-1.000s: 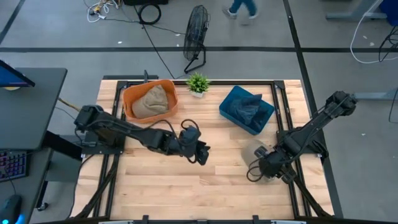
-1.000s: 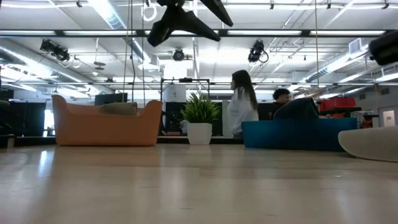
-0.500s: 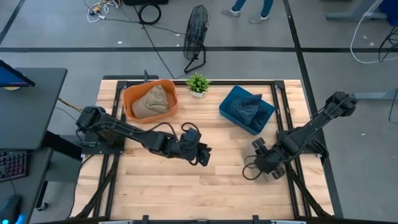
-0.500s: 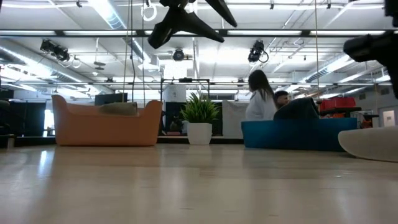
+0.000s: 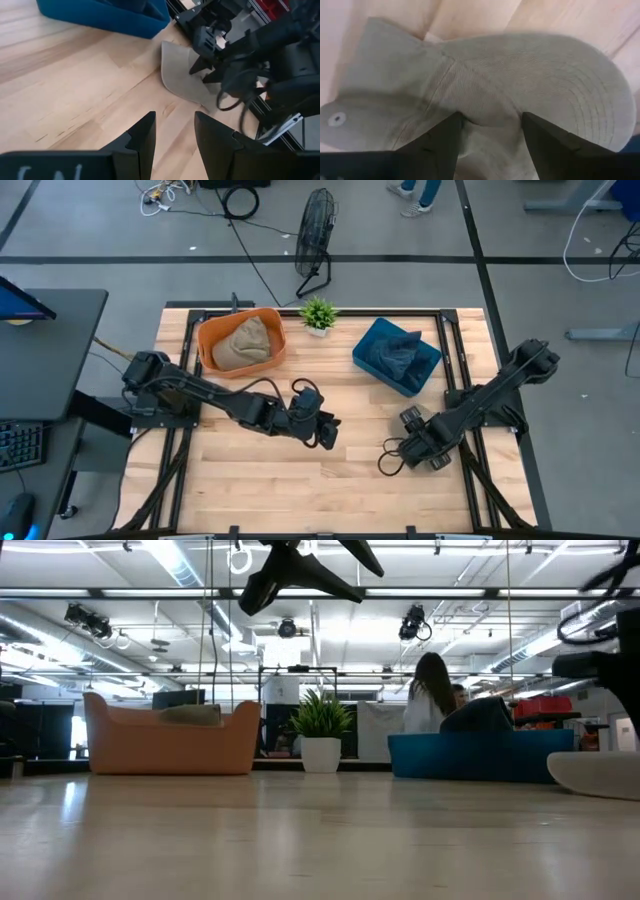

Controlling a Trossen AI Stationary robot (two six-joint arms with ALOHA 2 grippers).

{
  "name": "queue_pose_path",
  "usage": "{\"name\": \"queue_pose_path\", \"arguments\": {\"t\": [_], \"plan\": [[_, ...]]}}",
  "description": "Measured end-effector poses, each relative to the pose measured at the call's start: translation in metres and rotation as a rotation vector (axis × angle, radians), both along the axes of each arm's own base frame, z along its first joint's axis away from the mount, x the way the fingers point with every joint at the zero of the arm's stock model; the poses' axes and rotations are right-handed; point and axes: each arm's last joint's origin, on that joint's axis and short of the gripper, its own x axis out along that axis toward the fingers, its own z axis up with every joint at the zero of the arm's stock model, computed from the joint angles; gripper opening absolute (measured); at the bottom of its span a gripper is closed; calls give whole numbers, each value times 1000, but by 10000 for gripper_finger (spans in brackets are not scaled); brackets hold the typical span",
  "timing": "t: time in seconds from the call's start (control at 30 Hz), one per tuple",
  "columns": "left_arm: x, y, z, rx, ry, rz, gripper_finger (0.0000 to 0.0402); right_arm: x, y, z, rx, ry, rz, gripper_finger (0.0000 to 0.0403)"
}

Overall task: Pick & Place hat
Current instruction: Put the brown cap into the orange bin

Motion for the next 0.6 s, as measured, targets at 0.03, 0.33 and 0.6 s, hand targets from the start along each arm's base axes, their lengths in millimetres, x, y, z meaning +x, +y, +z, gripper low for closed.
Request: {"name": "queue_pose_path", "arguments": {"t": [0.03,0.33,0.6], "plan": [[0,0,0,0,0,-1,138,1,1,-3,-10,12,0,217],[0,-1,0,1,1,-4,138,3,2,-13,-45,47,3,148],[0,-1,0,2,1,-5,138,7,5,-8,-19,40,-31,11]]}}
